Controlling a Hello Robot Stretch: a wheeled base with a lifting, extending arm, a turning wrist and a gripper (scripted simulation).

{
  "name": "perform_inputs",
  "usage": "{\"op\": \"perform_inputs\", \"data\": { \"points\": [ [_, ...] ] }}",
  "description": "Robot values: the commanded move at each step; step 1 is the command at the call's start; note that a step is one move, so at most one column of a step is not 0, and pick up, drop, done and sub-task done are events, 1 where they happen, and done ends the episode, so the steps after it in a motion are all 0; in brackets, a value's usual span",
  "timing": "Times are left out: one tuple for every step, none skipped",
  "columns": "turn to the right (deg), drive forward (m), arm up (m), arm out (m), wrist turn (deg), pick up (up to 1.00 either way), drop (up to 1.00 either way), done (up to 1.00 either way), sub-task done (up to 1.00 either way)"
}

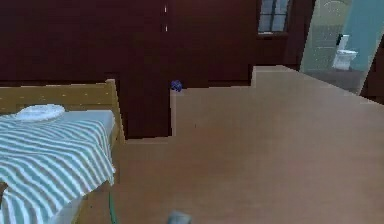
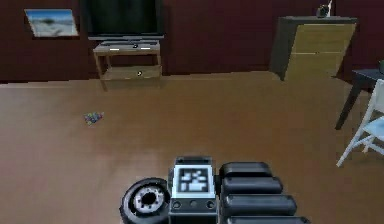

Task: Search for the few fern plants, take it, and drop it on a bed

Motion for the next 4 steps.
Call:
{"op": "perform_inputs", "data": {
  "points": [
    [0.0, 1.0, 0.0, 0.0, 0.0, 0.0, 0.0, 0.0, 0.0],
    [-6.0, 0.0, 0.0, 0.0, 0.0, 0.0, 0.0, 0.0, 0.0],
    [0.0, 0.2, 0.0, 0.0, 0.0, 0.0, 0.0, 0.0, 0.0],
    [-45.0, 0.0, 0.0, 0.0, 0.0, 0.0, 0.0, 0.0, 0.0]
  ]
}}
